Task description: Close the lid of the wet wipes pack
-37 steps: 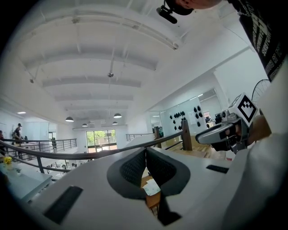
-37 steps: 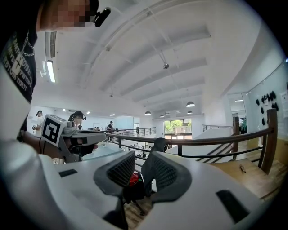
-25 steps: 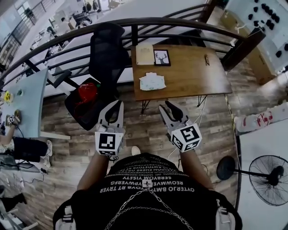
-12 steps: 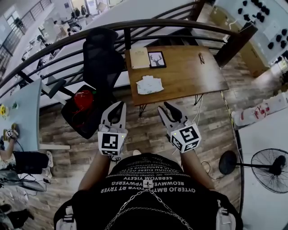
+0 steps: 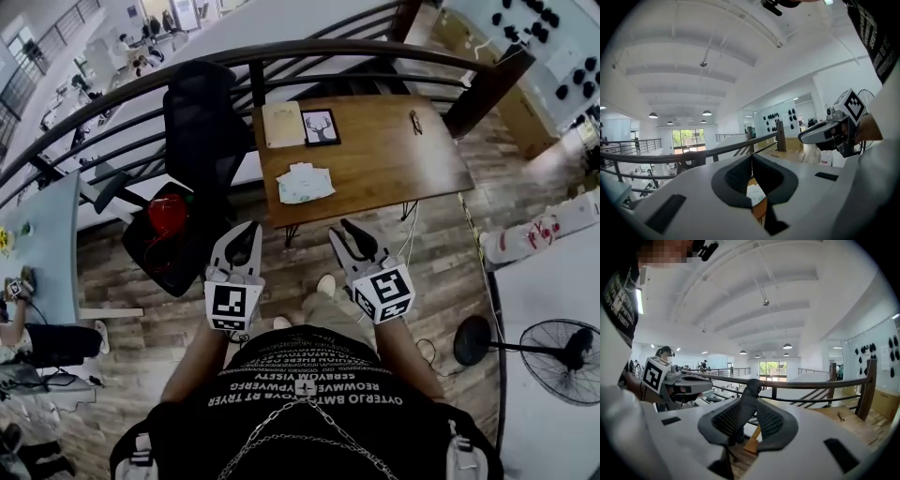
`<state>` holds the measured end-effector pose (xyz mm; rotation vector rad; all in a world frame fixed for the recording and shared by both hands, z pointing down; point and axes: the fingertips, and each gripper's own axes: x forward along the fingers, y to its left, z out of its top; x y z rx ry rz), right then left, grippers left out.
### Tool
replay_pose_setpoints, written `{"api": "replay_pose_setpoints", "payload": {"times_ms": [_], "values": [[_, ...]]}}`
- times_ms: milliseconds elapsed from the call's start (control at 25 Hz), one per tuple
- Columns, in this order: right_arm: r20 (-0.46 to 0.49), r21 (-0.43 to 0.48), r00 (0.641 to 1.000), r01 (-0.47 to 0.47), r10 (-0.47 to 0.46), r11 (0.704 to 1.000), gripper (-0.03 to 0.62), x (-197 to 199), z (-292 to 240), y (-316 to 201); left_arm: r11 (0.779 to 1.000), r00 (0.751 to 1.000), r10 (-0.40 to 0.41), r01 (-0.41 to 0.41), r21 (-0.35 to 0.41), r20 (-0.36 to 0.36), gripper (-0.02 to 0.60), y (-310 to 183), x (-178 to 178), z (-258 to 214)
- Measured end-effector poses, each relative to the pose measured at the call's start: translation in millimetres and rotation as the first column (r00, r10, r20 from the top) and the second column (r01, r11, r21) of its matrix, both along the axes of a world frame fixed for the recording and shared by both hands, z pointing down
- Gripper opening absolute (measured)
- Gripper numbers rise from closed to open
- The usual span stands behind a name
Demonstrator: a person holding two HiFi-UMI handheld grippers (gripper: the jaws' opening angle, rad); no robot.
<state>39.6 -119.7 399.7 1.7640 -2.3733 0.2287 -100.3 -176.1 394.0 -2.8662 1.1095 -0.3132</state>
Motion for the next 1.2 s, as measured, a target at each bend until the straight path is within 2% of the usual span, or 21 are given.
{"api": "replay_pose_setpoints", "payload": {"times_ms": [360,760,1200], "values": [[0.032,-0.003,0.998,0.058,-0.058,0.998,0.104,28,6,-52,0.999,0.999,-0.018,0.017,0.029,0.028,0.028,-47,40,-4],[0.043,-0.036,0.996,0.084,-0.083,0.996,0.103,60,15,-101,0.999,0.999,-0.043,0.044,-0.024,0.032,0.028,-92,67,16],[0.052,-0.024,0.988,0.149,-0.147,0.989,0.101,85,9,-140,0.997,0.996,-0.079,0.080,-0.011,0.037,0.028,-125,100,7]]}}
